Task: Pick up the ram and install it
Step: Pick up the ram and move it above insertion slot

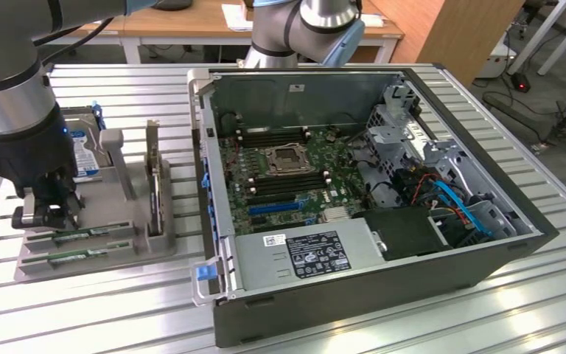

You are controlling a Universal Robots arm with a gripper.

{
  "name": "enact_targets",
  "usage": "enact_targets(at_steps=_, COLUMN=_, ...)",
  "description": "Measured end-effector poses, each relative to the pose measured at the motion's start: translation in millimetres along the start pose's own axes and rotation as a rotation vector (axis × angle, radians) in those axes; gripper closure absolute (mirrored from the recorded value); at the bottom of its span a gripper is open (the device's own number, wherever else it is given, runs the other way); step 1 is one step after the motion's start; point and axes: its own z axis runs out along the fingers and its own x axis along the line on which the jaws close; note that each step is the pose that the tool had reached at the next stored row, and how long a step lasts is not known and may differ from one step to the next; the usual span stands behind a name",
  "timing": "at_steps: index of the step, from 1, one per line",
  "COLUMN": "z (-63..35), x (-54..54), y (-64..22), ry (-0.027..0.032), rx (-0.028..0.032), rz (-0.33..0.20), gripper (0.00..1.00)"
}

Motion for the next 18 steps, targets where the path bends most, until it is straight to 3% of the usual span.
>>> enact_targets(at_steps=18, z=12.5, x=0.3, y=-0.5, ry=0.0004, rx=-0.0004, rz=0.000, gripper=0.64)
